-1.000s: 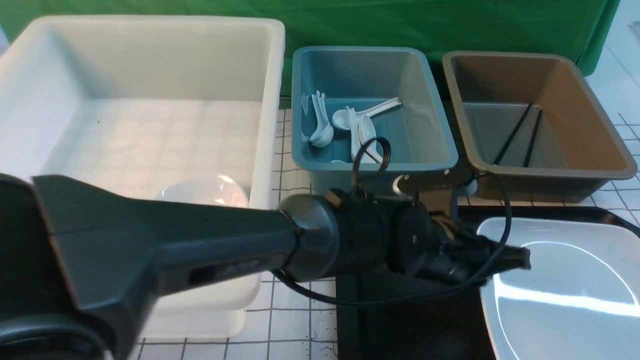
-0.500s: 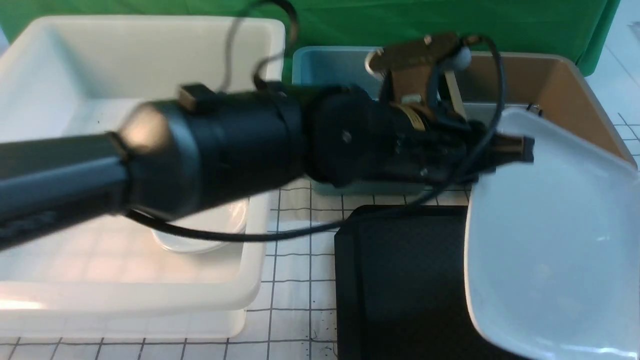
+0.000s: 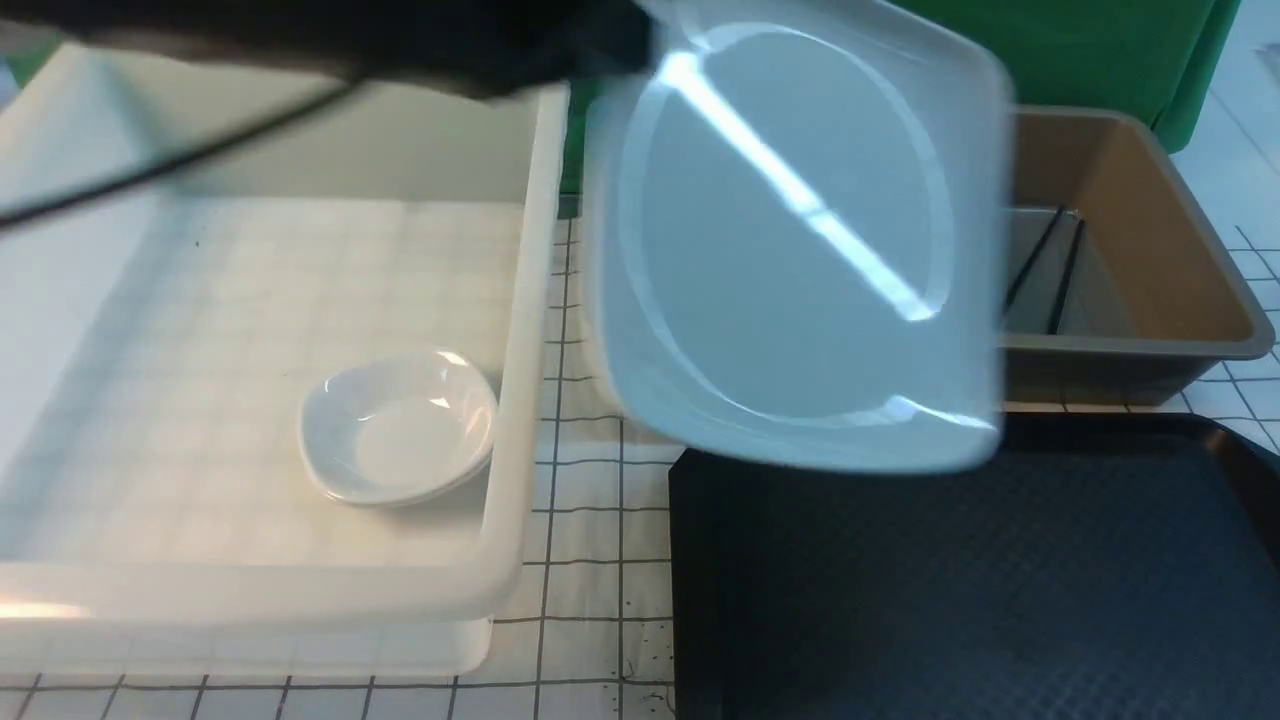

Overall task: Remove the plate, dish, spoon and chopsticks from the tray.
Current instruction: Use the left arm to put the plate into the large storage box on the left

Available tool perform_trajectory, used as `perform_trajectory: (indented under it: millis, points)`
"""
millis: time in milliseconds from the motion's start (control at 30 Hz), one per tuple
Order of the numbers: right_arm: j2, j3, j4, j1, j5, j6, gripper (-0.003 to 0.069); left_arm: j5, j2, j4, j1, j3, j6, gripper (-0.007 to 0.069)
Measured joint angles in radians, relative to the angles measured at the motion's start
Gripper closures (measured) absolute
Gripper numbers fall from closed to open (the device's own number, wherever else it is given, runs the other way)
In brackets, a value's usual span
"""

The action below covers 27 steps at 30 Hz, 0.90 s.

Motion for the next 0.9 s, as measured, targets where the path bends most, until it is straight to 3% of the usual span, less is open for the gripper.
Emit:
perform_trajectory:
  millis: [267, 433, 567, 900]
  points:
    - [0.0, 0.0, -0.001, 0.0, -0.043, -0.003, 0.0458, 0.26, -0.036, 0.072, 0.495, 0.0, 0.071, 0.0607]
    - [0.0, 0.0, -0.001, 0.0, -0.046, -0.003, 0.0458, 0.318, -0.002, 0.049, 0.739, 0.0, 0.088, 0.061]
    - [0.0, 0.0, -0.001, 0.0, -0.046, -0.002, 0.0458, 0.295, 0.014, 0.033, 0.84, 0.002, 0.111, 0.0594]
    - [0.0, 0.0, -0.001, 0.0, -0.047, 0.002, 0.0458, 0.054, 0.015, -0.073, 0.853, 0.118, 0.115, 0.0599]
